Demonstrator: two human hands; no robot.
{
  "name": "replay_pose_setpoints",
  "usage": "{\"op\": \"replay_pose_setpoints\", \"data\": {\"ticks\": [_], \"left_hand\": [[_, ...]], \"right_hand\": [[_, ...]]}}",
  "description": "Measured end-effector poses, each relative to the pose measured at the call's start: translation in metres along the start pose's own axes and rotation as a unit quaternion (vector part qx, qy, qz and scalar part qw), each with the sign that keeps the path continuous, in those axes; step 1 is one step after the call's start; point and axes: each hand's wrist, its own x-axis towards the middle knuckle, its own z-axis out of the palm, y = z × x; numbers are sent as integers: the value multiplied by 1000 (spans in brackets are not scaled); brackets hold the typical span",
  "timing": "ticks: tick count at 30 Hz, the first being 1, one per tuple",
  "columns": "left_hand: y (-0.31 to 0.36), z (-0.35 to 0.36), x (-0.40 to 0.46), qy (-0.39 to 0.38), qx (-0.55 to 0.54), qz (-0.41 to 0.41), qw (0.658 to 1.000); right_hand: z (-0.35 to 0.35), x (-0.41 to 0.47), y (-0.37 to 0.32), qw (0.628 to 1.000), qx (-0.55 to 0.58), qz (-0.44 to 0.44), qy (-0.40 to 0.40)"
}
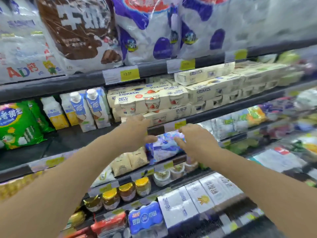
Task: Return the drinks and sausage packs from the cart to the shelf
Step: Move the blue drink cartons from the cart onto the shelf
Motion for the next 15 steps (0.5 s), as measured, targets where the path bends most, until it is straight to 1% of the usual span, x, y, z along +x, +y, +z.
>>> {"op": "replay_pose_setpoints", "data": {"ticks": [4,10,15], "left_hand": [[89,26,57,-8,86,89,992],[251,75,108,-49,103,186,976],[380,110,125,-89,108,262,955]], "right_hand": [[-11,-49,114,994,-70,81,-32],[-30,-160,258,971,-97,208,-70],[-39,-259,356,941,-96,315,-75]]}}
